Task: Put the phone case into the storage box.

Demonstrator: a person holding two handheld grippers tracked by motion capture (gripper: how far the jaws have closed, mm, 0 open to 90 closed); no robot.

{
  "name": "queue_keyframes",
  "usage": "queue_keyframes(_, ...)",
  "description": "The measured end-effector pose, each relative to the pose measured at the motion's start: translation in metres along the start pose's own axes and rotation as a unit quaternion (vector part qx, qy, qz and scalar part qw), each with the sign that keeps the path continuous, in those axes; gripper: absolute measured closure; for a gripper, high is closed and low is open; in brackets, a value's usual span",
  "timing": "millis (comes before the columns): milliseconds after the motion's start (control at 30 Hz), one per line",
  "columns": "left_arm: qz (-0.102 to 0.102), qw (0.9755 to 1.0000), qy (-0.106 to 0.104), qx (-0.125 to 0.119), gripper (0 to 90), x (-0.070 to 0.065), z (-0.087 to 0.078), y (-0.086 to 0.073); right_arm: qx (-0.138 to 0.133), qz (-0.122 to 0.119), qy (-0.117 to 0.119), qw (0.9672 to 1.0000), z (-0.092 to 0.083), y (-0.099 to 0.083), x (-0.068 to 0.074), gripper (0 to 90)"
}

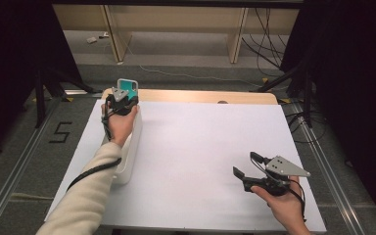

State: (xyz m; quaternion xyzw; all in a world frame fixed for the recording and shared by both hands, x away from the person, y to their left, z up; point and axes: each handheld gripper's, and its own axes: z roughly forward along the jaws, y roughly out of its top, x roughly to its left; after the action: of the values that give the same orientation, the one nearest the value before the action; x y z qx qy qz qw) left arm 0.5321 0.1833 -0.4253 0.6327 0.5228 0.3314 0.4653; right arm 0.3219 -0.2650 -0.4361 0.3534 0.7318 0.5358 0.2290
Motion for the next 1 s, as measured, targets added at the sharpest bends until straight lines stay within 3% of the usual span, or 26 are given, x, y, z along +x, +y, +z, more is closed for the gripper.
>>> queue_keyframes(1000, 0.000, 0.9999, 0.000, 0.012, 87.9, 0.0009, 0.0024, -0.0090, 0.001, -0.003, -0.004, 1.0000, -0.0002, 0.0001, -0.0001, 19.4)
